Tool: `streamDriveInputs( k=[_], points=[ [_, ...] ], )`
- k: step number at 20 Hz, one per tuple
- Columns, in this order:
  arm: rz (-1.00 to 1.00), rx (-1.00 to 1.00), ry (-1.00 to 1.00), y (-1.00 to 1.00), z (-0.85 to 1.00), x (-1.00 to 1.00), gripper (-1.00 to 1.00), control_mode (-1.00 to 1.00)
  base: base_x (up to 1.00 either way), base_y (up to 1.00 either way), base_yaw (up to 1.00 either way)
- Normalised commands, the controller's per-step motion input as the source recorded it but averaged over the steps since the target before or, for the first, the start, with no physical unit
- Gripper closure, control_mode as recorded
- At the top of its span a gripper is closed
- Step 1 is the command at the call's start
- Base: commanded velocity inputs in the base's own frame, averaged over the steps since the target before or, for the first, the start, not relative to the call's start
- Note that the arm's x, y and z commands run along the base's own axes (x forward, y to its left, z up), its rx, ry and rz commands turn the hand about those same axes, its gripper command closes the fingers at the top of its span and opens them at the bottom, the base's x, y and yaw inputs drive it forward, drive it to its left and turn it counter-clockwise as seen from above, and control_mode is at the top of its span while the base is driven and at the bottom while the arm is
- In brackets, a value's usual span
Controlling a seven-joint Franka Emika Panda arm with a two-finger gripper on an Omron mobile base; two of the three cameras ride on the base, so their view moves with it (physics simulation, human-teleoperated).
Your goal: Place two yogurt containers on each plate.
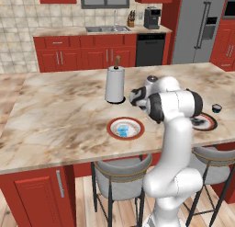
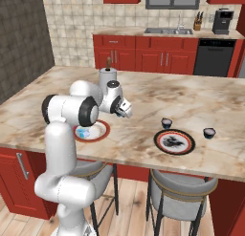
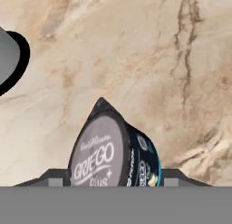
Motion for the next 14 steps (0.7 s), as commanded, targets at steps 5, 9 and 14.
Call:
streamDriveInputs(
  k=[5,9,14],
  points=[
    [0.0,0.05,-0.22,0.68,0.41,-1.0,1.0,-1.0,0.0,0.0,0.0],
    [0.0,0.08,-0.11,0.66,0.08,-0.72,1.0,-1.0,0.0,0.0,0.0],
    [0.0,0.02,-0.1,0.05,0.0,-0.04,1.0,-1.0,0.0,0.0,0.0]
  ],
)
